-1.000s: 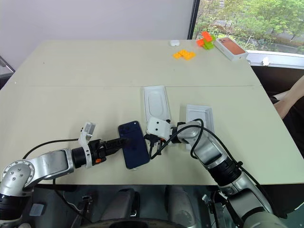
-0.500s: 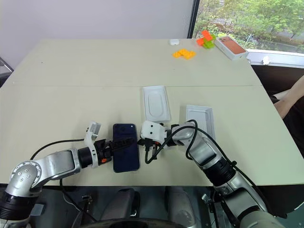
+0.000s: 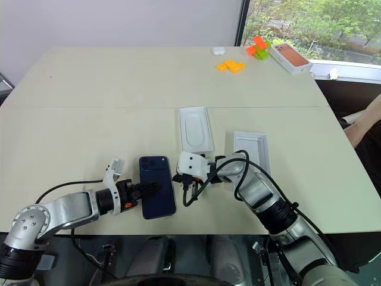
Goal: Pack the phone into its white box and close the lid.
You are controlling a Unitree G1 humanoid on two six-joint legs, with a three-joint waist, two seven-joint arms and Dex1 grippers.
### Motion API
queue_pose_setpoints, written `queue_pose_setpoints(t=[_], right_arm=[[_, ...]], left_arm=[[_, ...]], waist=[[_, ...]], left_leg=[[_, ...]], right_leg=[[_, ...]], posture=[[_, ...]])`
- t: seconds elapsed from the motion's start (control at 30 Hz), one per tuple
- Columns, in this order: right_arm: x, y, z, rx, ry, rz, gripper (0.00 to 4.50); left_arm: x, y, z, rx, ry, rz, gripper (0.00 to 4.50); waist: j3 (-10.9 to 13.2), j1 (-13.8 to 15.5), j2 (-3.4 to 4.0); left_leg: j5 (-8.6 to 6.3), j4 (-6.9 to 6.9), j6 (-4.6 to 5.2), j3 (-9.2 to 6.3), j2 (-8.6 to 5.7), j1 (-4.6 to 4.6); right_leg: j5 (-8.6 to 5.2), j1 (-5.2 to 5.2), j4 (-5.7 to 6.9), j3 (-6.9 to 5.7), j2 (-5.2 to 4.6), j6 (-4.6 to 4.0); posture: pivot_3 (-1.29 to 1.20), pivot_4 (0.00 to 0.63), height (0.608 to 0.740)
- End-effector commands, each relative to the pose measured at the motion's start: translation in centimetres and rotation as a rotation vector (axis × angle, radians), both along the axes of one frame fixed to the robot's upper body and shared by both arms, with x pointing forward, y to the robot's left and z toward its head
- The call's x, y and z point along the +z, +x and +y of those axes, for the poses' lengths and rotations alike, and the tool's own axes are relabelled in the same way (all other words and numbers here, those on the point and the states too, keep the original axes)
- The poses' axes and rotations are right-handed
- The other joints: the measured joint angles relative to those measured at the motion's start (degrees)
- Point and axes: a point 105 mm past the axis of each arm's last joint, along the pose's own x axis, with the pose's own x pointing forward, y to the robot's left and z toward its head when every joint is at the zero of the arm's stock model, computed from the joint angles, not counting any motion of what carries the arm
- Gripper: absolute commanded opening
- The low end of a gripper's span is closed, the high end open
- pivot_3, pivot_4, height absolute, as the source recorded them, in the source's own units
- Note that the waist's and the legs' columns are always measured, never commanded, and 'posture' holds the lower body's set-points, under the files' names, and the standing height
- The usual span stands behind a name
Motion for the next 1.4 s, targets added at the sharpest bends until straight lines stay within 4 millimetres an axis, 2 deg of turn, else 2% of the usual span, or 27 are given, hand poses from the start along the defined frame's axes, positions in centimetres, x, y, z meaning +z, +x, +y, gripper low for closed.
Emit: queue_pose_setpoints(t=[0.03, 0.2, 0.3, 0.47, 0.63, 0.77, 0.83, 0.93, 1.07, 1.17, 1.4], right_arm=[[0.4, 0.0, -0.7, -0.013, 0.0, -0.023, 0.0], [0.6, 0.2, -1.3, -0.031, -0.009, -0.041, 0.0], [1.4, 0.5, -1.8, -0.048, -0.004, -0.063, 0.0], [3.0, 0.7, -2.8, -0.066, -0.004, -0.116, 0.0], [6.2, 1.1, -5.9, -0.152, 0.008, -0.169, 0.0], [7.5, 0.7, -7.4, -0.18, 0.008, -0.18, 0.0], [7.8, 0.8, -8.0, -0.203, 0.002, -0.187, 0.0], [8.0, 1.5, -9.1, -0.26, -0.009, -0.206, 0.0], [7.9, 1.7, -9.6, -0.287, -0.017, -0.22, 0.0], [7.9, 1.6, -9.6, -0.297, -0.009, -0.221, 0.0], [7.9, 1.3, -10.1, -0.331, -0.005, -0.228, 0.0]], left_arm=[[0.1, -0.2, 0.1, -0.013, 0.017, -0.01, 0.84], [0.0, -0.1, 0.4, 0.006, -0.002, -0.005, 0.84], [0.4, 0.2, 0.4, 0.021, -0.021, -0.023, 0.02], [1.9, 0.5, 0.5, 0.044, -0.085, -0.088, 0.02], [5.7, 3.3, 1.5, 0.094, -0.106, -0.241, 0.02], [7.5, 5.8, 1.1, 0.099, -0.089, -0.28, 0.02], [8.6, 7.2, 0.5, 0.09, -0.097, -0.299, 0.02], [10.6, 10.3, -1.4, 0.068, -0.114, -0.328, 0.02], [11.5, 12.2, -4.3, -0.017, -0.122, -0.314, 0.02], [11.0, 13.1, -7.1, -0.119, -0.053, -0.278, 0.02], [9.4, 15.1, -9.2, -0.136, 0.006, -0.21, 0.02]], waist=[[0.0, 0.01, 0.01], [0.0, -0.01, 0.01], [0.0, 0.03, 0.0], [0.04, -0.01, 0.02], [0.14, 0.54, 0.01], [0.13, 1.3, -0.01], [0.15, 1.34, -0.03], [0.18, 1.74, -0.07], [0.18, 1.11, -0.09], [0.19, 1.21, -0.1], [0.18, 1.31, -0.09]], left_leg=[[0.0, 0.01, -0.01, -0.03, 0.0, -0.03], [0.0, 0.01, 0.0, -0.03, 0.0, -0.09], [0.0, 0.01, 0.0, -0.02, 0.0, -0.09], [0.0, 0.01, 0.0, -0.02, 0.01, -0.12], [0.0, 0.01, 0.0, -0.03, 0.03, -0.23], [0.0, 0.04, 0.01, -0.03, -0.01, -0.23], [-0.03, 0.05, 0.05, -0.01, -0.02, -0.24], [-0.03, 0.07, 0.07, -0.05, -0.14, -0.28], [0.0, 0.16, 0.01, -0.05, -0.49, -0.35], [0.04, 0.11, -0.06, 0.0, -0.52, -0.37], [0.08, 0.17, -0.13, -0.03, -0.56, -1.1]], right_leg=[[0.0, -0.01, -0.02, -0.02, -0.02, 0.0], [0.0, -0.06, -0.08, -0.02, -0.05, -0.01], [0.0, -0.04, -0.09, -0.02, -0.06, -0.01], [0.0, -0.07, -0.09, -0.03, -0.04, -0.02], [0.01, -0.17, -0.08, -0.05, -0.02, -0.01], [0.02, -0.13, -0.11, -0.08, 0.04, -0.02], [0.02, -0.11, -0.15, -0.07, 0.04, 0.0], [0.13, -0.09, -0.17, -0.1, 0.0, 0.19], [0.16, -0.11, -0.22, -0.13, -0.11, 0.23], [0.19, -0.17, -0.2, -0.08, -0.16, 0.3], [0.23, -0.88, -0.17, -0.11, -0.18, 0.38]], posture=[[0.0, 0.15, 0.74], [0.0, 0.15, 0.74], [0.0, 0.15, 0.74], [0.0, 0.15, 0.74], [0.0, 0.15, 0.74], [0.0, 0.15, 0.74], [0.0, 0.15, 0.74], [0.0, 0.15, 0.74], [0.0, 0.15, 0.74], [0.0, 0.15, 0.74], [0.0, 0.15, 0.74]])
